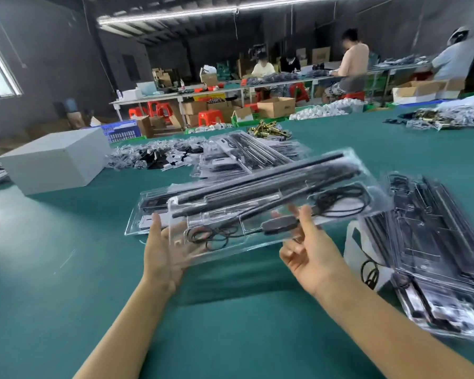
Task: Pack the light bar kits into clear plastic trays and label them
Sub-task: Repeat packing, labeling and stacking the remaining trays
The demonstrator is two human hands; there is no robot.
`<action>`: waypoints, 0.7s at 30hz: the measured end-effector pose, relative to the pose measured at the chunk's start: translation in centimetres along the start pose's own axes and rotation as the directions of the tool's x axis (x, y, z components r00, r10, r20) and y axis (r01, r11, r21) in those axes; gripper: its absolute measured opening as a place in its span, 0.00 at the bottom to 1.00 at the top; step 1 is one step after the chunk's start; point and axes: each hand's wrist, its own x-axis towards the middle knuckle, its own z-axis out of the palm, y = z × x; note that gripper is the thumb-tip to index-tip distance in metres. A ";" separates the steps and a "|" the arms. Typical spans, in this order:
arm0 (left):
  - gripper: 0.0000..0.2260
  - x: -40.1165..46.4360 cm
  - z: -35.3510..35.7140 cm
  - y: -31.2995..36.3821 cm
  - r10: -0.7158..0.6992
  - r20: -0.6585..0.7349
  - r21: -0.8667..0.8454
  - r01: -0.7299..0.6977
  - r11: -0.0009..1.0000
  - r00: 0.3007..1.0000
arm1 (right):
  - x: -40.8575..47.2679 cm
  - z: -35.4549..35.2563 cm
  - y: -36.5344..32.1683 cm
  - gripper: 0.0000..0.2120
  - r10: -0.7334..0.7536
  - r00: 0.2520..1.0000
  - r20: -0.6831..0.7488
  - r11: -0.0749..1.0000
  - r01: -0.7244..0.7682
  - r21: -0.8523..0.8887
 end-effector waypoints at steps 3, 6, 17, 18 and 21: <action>0.06 -0.1 -1.3 1.7 -0.001 0.021 0.124 -0.002 0.992 1.000 | 0.0 -0.1 0.8 0.20 0.091 0.996 -0.004 0.996 -0.091 0.005; 0.04 0.1 -2.1 2.3 0.021 -0.034 0.353 -0.007 0.936 0.999 | -0.3 -0.2 1.6 0.19 0.174 0.985 -0.021 0.985 -0.174 0.013; 0.05 1.0 -4.6 3.2 -0.113 -0.092 0.578 0.146 0.803 0.989 | -2.3 0.2 2.1 0.24 0.542 0.839 -0.047 0.828 -0.543 -0.141; 0.05 1.1 -4.7 3.3 -0.106 -0.103 0.573 0.146 0.807 0.989 | -2.5 0.3 1.8 0.28 0.591 0.807 -0.001 0.786 -0.576 -0.226; 0.06 1.2 -4.9 3.5 -0.060 -0.147 0.554 0.133 0.822 0.987 | -3.3 1.0 0.3 0.28 0.626 0.769 0.130 0.624 -0.395 -0.674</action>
